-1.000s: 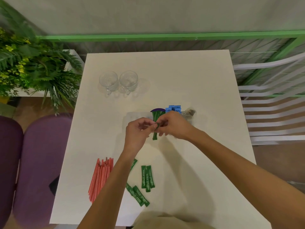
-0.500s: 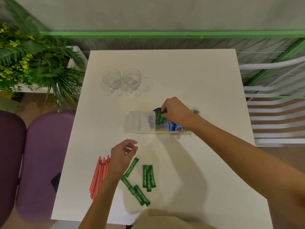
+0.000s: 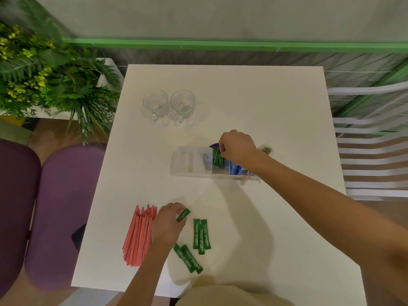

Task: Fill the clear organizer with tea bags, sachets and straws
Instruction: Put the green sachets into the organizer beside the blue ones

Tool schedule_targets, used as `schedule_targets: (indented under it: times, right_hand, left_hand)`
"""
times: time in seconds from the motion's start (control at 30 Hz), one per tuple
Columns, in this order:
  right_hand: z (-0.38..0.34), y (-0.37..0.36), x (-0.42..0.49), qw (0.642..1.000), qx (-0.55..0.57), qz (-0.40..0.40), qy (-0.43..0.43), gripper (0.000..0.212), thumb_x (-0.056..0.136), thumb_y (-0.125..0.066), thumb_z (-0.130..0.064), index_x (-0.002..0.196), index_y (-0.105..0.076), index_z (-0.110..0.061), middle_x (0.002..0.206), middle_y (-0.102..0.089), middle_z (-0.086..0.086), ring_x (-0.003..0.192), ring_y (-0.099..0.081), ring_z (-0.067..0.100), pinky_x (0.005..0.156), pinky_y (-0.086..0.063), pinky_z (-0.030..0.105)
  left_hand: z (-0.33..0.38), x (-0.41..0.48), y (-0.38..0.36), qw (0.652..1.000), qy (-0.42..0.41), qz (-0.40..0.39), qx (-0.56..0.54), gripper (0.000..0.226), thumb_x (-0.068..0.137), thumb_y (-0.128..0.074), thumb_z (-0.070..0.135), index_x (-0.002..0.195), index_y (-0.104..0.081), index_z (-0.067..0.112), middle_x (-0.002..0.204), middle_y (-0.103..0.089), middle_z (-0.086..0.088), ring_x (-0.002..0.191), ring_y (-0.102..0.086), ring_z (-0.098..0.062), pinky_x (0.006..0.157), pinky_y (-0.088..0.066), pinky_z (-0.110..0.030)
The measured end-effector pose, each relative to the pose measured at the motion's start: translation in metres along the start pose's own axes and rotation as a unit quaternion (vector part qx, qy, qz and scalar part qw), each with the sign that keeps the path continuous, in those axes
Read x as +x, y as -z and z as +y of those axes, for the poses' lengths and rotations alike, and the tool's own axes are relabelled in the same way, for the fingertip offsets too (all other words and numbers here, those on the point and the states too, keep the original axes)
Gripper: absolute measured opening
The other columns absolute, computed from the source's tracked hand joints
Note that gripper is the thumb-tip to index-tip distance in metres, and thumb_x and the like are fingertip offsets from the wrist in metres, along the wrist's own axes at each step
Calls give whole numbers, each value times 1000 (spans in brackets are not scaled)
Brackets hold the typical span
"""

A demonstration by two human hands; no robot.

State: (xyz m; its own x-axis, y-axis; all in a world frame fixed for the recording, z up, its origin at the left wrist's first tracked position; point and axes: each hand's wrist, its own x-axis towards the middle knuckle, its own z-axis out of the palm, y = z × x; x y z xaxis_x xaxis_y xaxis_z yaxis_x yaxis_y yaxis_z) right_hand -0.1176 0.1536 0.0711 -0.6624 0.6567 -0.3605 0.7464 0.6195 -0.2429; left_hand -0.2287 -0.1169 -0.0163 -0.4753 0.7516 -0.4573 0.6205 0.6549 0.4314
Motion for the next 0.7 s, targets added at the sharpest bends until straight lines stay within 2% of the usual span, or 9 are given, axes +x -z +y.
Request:
schedule_targets:
  times: [0.07,0.17,0.27,0.37,0.43,0.5,0.57,0.63,0.7]
  right_hand:
    - [0,1,-2,1000,10,12,0,16,85,-59,-11,97,-69,-15,100,-61,10,82,-63,30,65,-45,31]
    - [0,4,-8,998,40,41,-5,13,86,-59,-18,91,-71,-18,95,-65,7,78,-63,26,62,-44,29]
    - [-5,5,-24,992,119,49,-14,14,85,-59,-19,83,-72,-17,84,-68,4,72,-62,22,59,-47,28]
    - [-15,0,-49,979,199,23,28,16,86,-60,-16,79,-73,-11,73,-66,2,64,-59,18,55,-44,27]
    - [-20,-11,-64,969,239,-19,57,12,86,-63,-14,83,-74,-12,72,-67,-2,59,-57,8,56,-44,18]
    - [-24,-27,-73,957,276,-56,67,8,86,-67,-15,91,-73,-13,73,-67,-3,53,-56,1,54,-43,9]
    - [-27,-42,-81,943,316,-82,59,12,86,-70,-17,97,-71,-14,76,-67,-3,52,-61,8,54,-44,7]
    - [-28,-51,-86,928,354,-102,49,15,84,-71,-16,98,-71,-14,78,-68,-2,57,-65,14,58,-47,13]
    - [-28,-56,-89,915,387,-111,39,15,81,-72,-12,97,-72,-14,78,-71,1,57,-63,12,60,-49,19]
  left_hand:
    - [1,1,1,1000,6,-2,-7,20,86,-69,23,105,-64,30,95,-61,14,89,-56,-8,68,-49,-24]
    - [4,3,5,999,29,-1,-31,17,87,-68,23,103,-66,29,89,-63,15,77,-58,-5,65,-47,-21]
    - [9,3,9,992,32,11,-119,17,84,-72,17,97,-68,28,84,-67,13,72,-62,-6,65,-49,-17]
    - [21,0,14,975,23,22,-218,20,82,-74,9,94,-70,25,83,-70,9,73,-64,-7,64,-46,-8]
    - [30,-1,19,966,16,16,-259,19,83,-74,9,94,-72,24,83,-72,10,76,-65,-2,67,-45,-4]
    - [39,-2,22,948,7,-12,-318,20,84,-72,8,92,-74,26,83,-75,8,77,-67,-1,69,-50,-12]
    - [47,-4,25,926,3,-42,-375,23,86,-69,5,93,-73,27,83,-76,3,80,-69,-7,63,-52,-18]
    - [55,-6,26,909,0,-60,-411,24,87,-67,3,101,-71,23,87,-76,-5,84,-69,-13,61,-53,-20]
    - [60,-7,26,895,0,-74,-439,26,89,-65,2,110,-65,17,89,-75,-10,85,-69,-15,63,-53,-23]
